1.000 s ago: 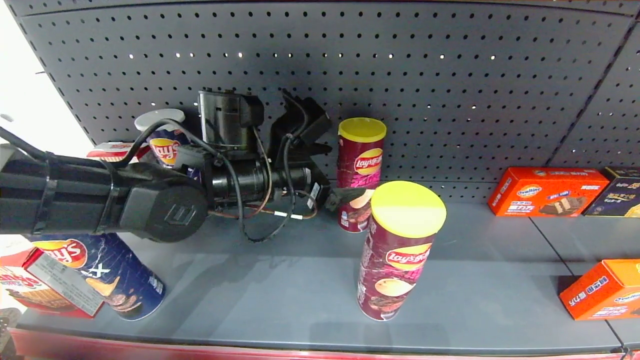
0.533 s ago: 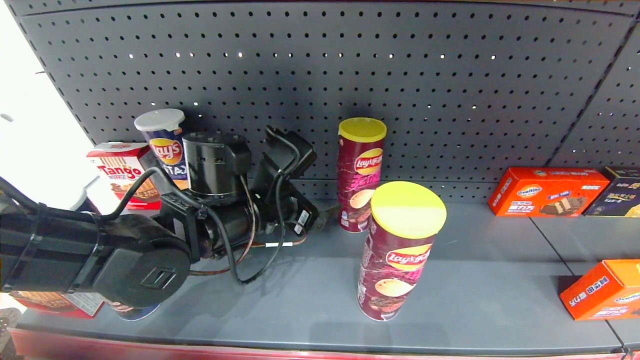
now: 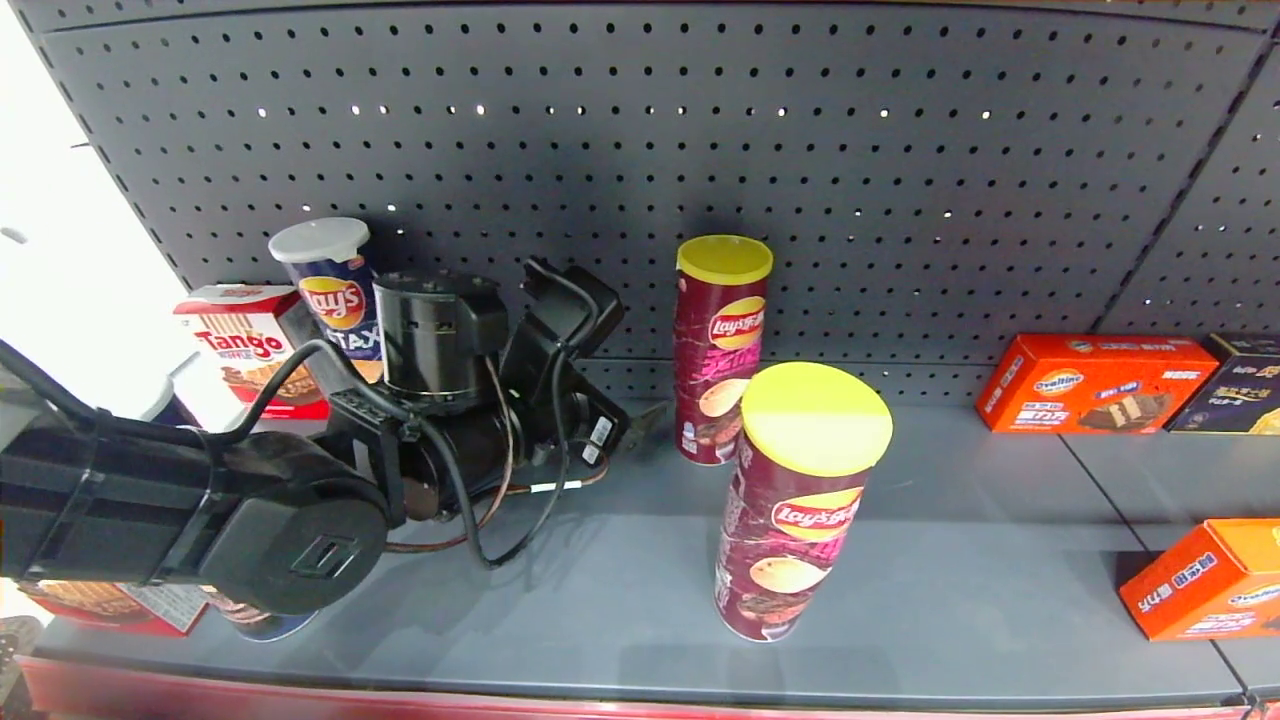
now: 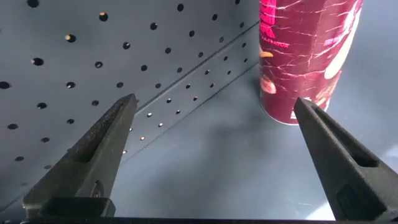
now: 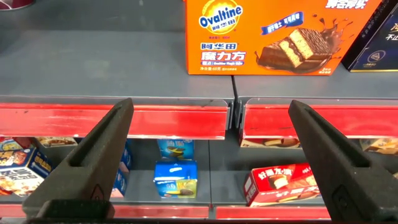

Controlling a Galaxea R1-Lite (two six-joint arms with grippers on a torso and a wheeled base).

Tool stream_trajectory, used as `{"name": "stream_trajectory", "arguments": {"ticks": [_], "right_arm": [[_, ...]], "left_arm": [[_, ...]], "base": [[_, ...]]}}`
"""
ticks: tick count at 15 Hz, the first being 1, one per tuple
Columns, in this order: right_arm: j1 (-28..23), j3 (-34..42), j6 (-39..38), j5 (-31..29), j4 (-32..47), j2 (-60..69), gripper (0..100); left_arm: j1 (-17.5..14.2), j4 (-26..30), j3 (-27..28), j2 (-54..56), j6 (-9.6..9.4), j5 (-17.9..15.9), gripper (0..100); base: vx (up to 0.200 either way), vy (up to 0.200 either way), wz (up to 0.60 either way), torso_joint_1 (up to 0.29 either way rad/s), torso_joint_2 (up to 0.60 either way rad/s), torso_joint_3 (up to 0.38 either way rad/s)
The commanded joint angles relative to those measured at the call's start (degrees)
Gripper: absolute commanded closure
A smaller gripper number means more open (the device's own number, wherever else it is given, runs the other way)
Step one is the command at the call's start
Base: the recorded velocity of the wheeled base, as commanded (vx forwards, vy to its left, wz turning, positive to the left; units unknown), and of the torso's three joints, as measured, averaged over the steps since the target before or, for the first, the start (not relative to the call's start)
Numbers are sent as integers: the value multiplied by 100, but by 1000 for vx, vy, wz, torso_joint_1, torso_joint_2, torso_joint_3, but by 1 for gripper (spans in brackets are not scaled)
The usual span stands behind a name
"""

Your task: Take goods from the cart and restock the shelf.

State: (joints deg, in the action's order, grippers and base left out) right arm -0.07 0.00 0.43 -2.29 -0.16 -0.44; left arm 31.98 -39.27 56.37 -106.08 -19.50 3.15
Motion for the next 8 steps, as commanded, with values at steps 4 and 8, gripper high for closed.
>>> {"name": "stream_trajectory", "arguments": {"ticks": [4,8], "right_arm": [[-1,0,1,1,-2,-9,0],[-1,0,1,1,-2,-9,0]], "left_arm": [[-25,-2,498,-457,-1,11,0],[-25,-11,612,-598,-1,11,0]], "base": [[0,0,0,0,0,0],[0,0,0,0,0,0]]}}
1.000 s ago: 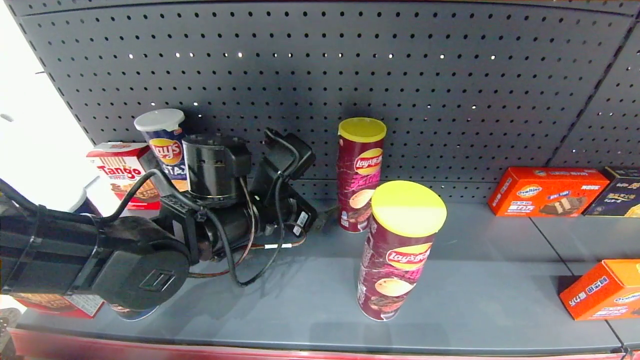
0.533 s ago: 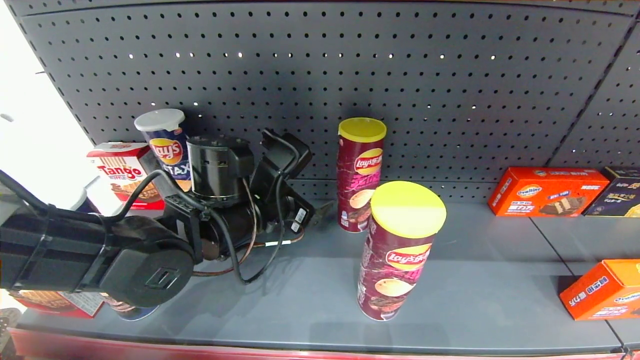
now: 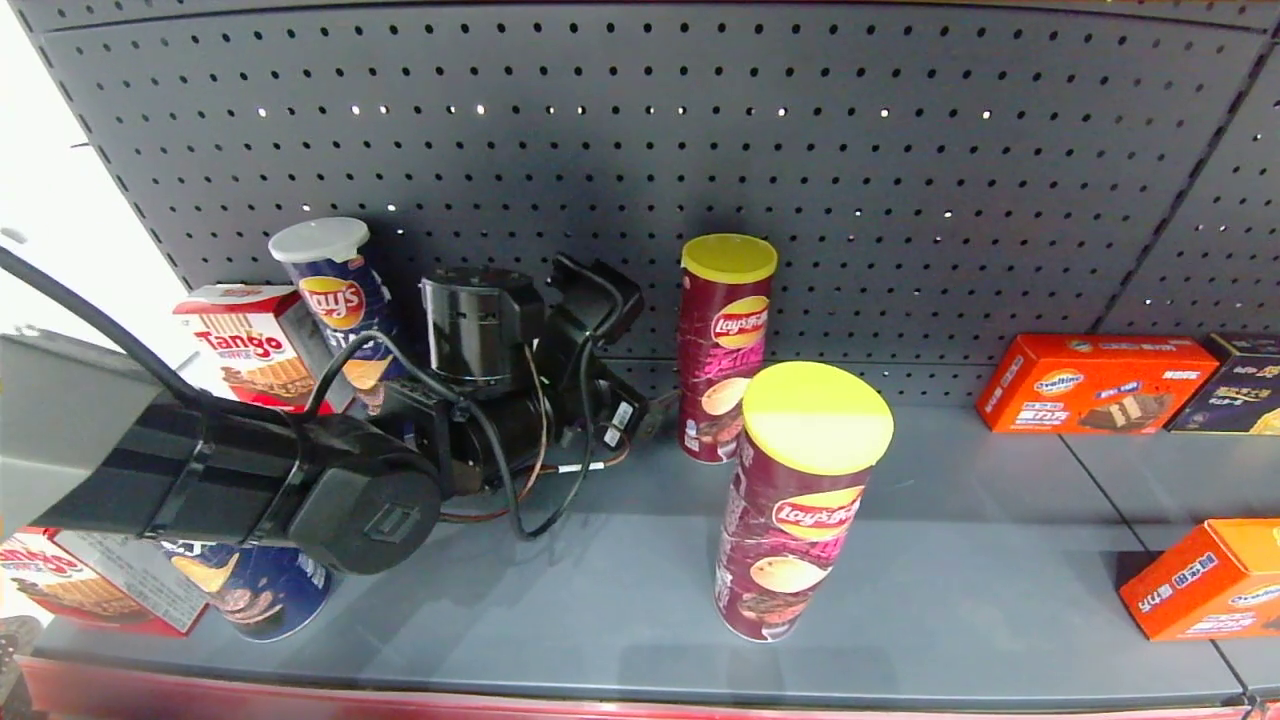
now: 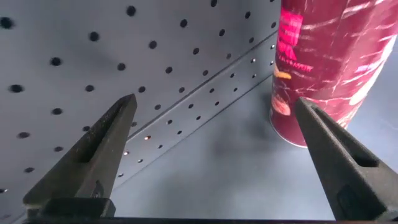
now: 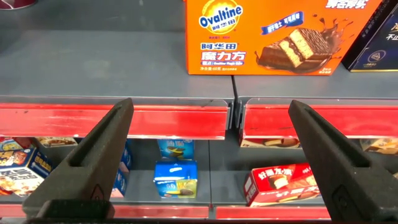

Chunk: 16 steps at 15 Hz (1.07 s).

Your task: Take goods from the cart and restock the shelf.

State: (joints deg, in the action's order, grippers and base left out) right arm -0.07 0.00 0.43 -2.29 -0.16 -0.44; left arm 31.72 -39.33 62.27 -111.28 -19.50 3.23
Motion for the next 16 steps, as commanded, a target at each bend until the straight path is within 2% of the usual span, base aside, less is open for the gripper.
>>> {"name": "stream_trajectory", "arguments": {"ticks": [1,5,8,9,12,14,15,16], "right_arm": [[-1,0,1,1,-2,-9,0],[-1,0,1,1,-2,-9,0],[7,0,1,1,-2,-9,0],[7,0,1,1,-2,-9,0],[-1,0,1,1,-2,-18,0],[7,0,1,1,-2,-9,0],[-1,0,1,1,-2,-9,0],[-1,0,1,1,-2,-9,0]], "left_arm": [[-8,-5,57,-114,-1,2,0],[-8,-5,198,-210,-9,2,0],[80,-128,-136,62,-1,81,0],[141,-128,-391,352,70,90,0],[238,-356,-1200,1170,474,90,0],[317,-559,-1613,1574,597,90,0],[581,-699,-1964,1925,755,90,0],[739,-743,-2149,2145,825,90,0]], "base": [[0,0,0,0,0,0],[0,0,0,0,0,0],[0,0,0,0,0,0],[0,0,0,0,0,0],[0,0,0,0,0,0],[0,0,0,0,0,0],[0,0,0,0,0,0],[0,0,0,0,0,0]]}}
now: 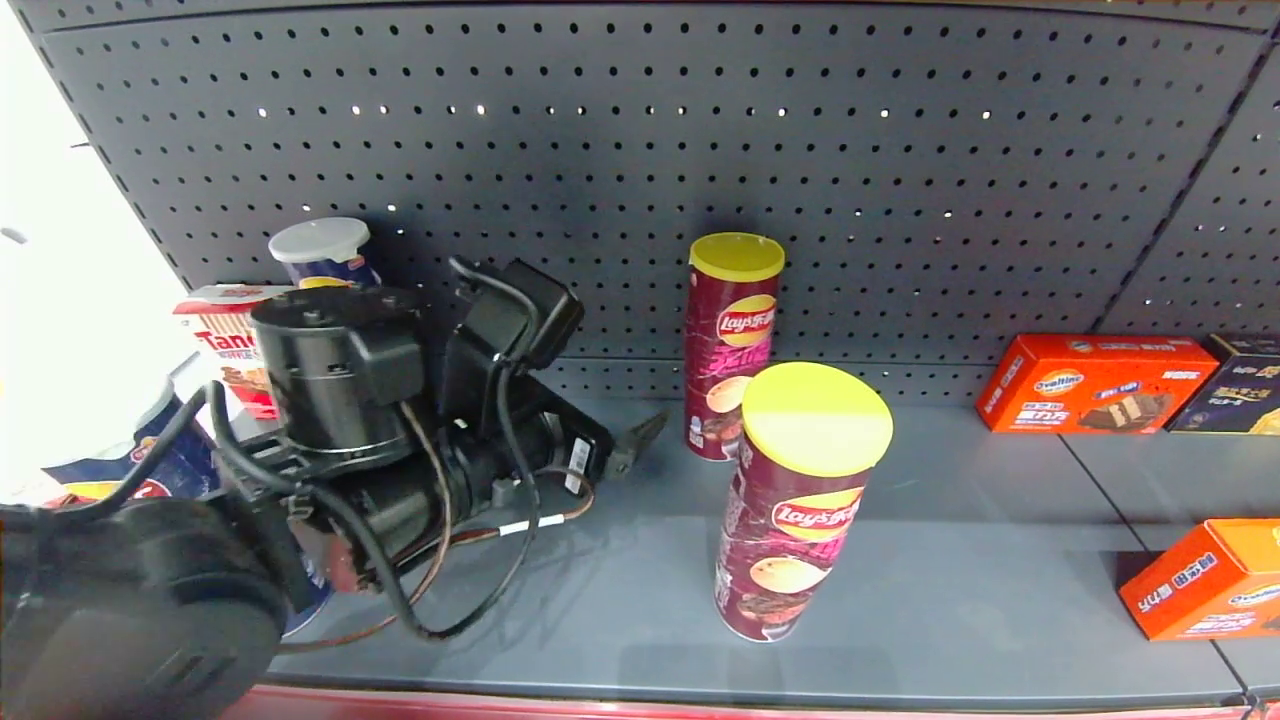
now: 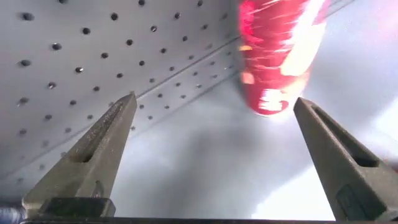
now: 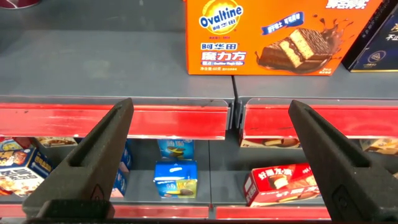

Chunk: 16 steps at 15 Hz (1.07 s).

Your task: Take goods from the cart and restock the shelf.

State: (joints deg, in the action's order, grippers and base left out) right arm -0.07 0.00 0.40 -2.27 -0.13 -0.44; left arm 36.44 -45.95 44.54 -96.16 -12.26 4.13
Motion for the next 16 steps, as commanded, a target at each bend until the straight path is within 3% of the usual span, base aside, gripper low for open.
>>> {"name": "stream_trajectory", "arguments": {"ticks": [1,3,8,13,14,15,16], "right_arm": [[7,0,4,-2,-4,-9,0],[-1,0,4,-2,-4,-9,0],[-1,0,4,-11,-4,-9,0],[-1,0,4,-2,-4,-9,0],[-1,0,4,-2,-4,-9,0],[-1,0,4,-2,-4,-9,0],[-1,0,4,-2,-4,-9,0]], "left_arm": [[338,-90,-535,836,110,17,0],[426,-178,-1167,1398,101,-35,0],[1102,-705,-3215,2989,268,-132,0],[1164,-600,-4454,4738,268,-150,0],[1102,-389,-4454,5046,268,-150,0],[970,437,-4454,5766,277,-150,0],[900,833,-4454,6100,277,-150,0]], "base": [[0,0,0,0,0,0],[0,0,0,0,0,0],[0,0,0,0,0,0],[0,0,0,0,0,0],[0,0,0,0,0,0],[0,0,0,0,0,0],[0,0,0,0,0,0]]}}
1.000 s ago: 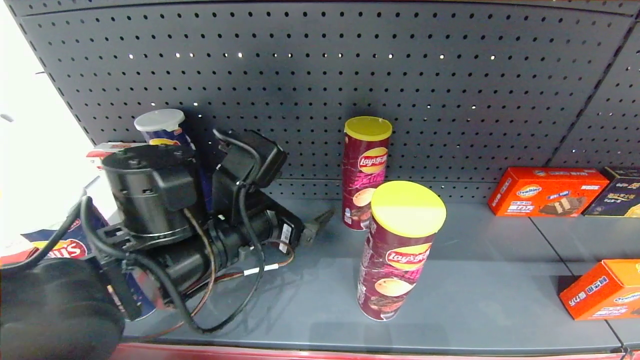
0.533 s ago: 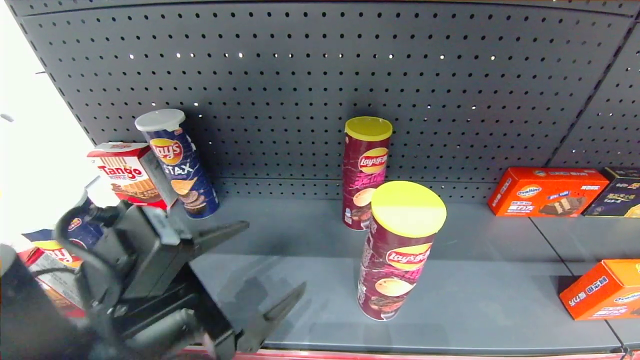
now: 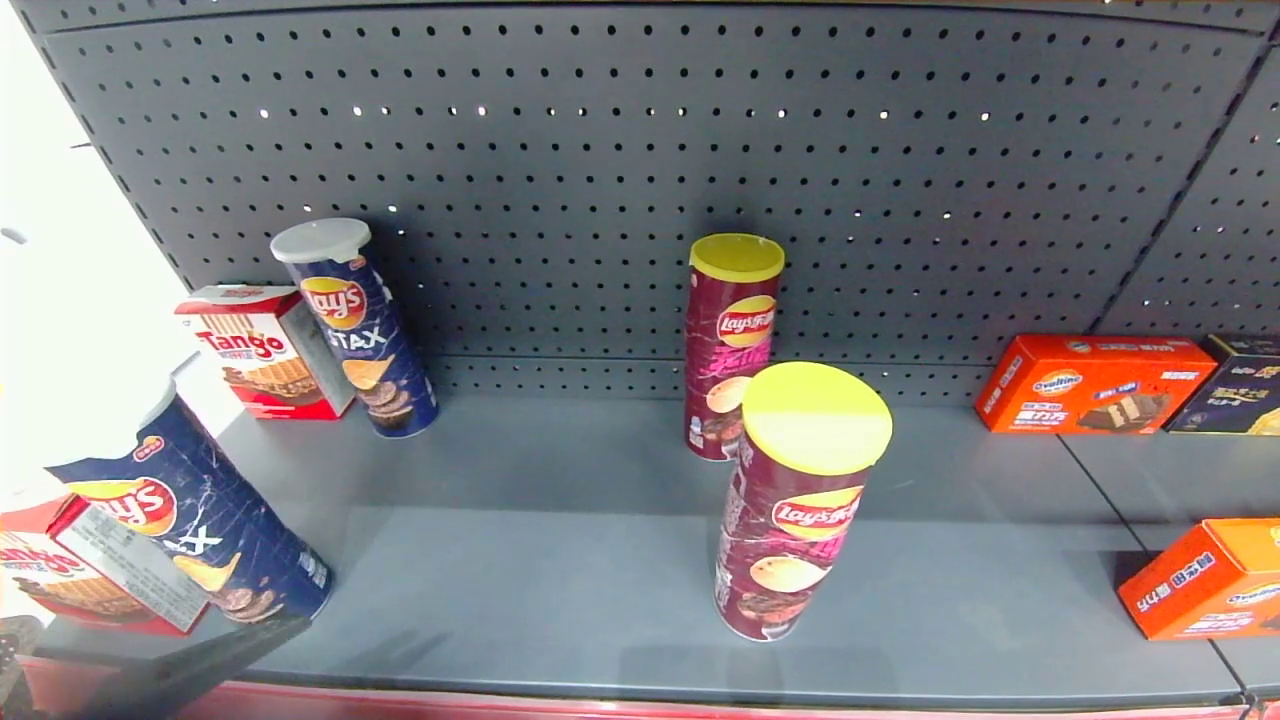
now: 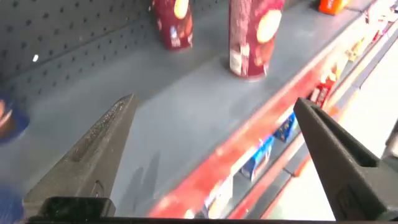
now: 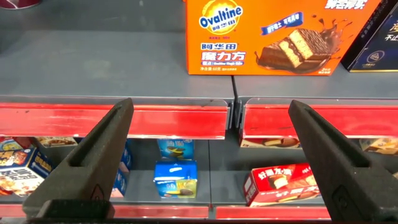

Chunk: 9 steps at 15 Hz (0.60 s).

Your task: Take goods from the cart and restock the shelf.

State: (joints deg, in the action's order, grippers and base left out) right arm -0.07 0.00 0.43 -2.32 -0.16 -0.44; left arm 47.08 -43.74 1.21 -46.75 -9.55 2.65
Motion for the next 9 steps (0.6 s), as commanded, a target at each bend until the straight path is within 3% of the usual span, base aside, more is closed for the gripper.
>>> {"name": "stream_trajectory", "arguments": {"ticks": [1,4,7,9], "right_arm": [[-1,0,1,3,-2,-9,0],[7,0,1,3,-2,-9,0],[7,0,1,3,-2,-9,0],[-1,0,1,3,-2,-9,0]], "left_arm": [[-384,1113,-121,1555,-12,-10,0],[-1069,1772,-121,2205,-21,-238,0],[-2282,2581,-121,2908,-56,-862,0],[-2871,3020,-121,3251,-47,-976,0]], "base": [[0,0,0,0,0,0],[0,0,0,0,0,0],[0,0,0,0,0,0],[0,0,0,0,0,0]]}}
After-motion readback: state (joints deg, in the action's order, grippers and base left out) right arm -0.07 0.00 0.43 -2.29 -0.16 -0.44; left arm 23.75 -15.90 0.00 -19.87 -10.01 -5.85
